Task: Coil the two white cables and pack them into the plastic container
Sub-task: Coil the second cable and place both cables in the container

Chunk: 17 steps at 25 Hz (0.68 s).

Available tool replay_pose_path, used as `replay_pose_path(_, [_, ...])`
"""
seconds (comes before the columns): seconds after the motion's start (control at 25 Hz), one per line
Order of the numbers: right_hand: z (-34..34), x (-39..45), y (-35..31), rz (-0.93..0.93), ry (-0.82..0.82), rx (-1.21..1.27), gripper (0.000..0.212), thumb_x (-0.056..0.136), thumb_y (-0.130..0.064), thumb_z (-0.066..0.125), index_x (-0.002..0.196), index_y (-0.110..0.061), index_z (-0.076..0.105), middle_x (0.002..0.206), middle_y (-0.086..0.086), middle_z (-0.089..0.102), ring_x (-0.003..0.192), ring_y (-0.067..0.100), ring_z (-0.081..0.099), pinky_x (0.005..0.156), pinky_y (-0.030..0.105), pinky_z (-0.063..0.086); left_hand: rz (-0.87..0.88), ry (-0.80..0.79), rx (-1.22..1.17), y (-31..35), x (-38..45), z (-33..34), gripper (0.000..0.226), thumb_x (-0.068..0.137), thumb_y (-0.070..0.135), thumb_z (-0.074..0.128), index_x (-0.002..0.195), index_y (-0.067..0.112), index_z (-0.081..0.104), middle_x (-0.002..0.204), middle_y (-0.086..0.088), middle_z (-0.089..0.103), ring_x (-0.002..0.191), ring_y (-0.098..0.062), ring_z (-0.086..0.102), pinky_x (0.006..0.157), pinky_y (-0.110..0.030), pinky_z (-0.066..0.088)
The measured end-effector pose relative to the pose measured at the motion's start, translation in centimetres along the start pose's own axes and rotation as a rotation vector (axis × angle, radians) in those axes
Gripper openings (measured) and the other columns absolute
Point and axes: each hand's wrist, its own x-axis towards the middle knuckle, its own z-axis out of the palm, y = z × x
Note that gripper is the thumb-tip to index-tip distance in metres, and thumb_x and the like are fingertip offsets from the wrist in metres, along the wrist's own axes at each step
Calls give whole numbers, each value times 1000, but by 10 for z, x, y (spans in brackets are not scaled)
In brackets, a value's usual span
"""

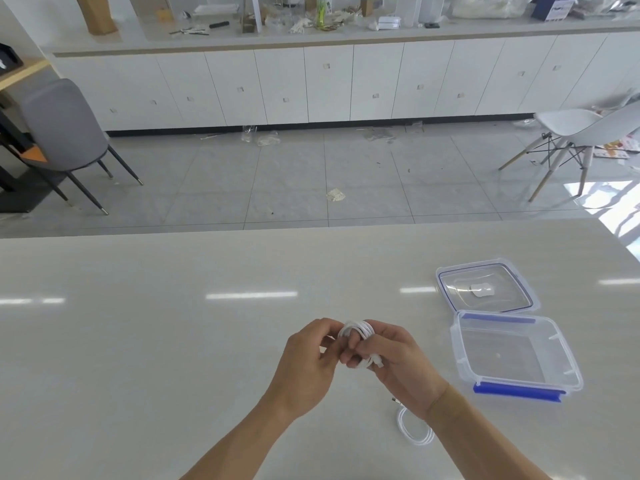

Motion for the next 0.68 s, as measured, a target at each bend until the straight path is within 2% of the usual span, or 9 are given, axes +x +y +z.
replay_pose_path(0.08, [5,2,6,-43,161,-126,11,69,-11,64,73,-11,73,75,9,71,72,19,64,71,26,51,30,72,98,-2,1,4,13,100,20,57,96,25,69,93,10,72,88,-7,69,79,-34,58])
replay_pose_path(0.16, [3,5,10,-73,338,-256,12,69,-20,71,79,-16,78,79,-1,78,74,12,69,73,25,50,27,120,142,-4,4,4,11,99,20,58,96,24,68,92,10,71,86,-8,68,78,-34,57])
replay_pose_path(0.24, [-3,6,11,-73,430,-303,10,76,-19,77,84,-24,79,85,-2,80,78,11,73,76,29,57,-29,119,73,-6,7,2,9,98,19,61,95,23,69,90,9,73,85,-13,69,79,-37,59])
replay_pose_path(0.32, [-8,5,11,-50,427,-357,7,81,-17,77,85,-23,79,85,2,80,81,19,76,82,39,63,-119,63,-97,-8,9,-1,11,96,17,64,93,24,71,87,6,76,85,-17,71,80,-38,61])
replay_pose_path(0.44, [-10,4,8,-24,403,-391,9,79,-22,76,86,-17,77,84,9,81,86,29,77,84,46,64,-212,-6,-228,-9,10,0,15,96,16,65,91,27,73,87,10,79,80,-6,72,72,-24,60])
replay_pose_path(0.6, [-13,6,7,45,354,-513,2,84,-19,71,83,-19,72,79,5,81,70,18,75,81,42,65,-304,33,-389,-12,8,5,13,97,14,63,98,19,75,93,7,79,85,-8,72,74,-25,59])
replay_pose_path(0.68, [-13,6,8,38,349,-546,7,85,-17,69,81,-22,71,78,2,81,66,13,73,78,38,65,-317,26,-423,-12,9,7,14,97,14,62,99,20,74,93,7,79,86,-8,72,73,-25,56])
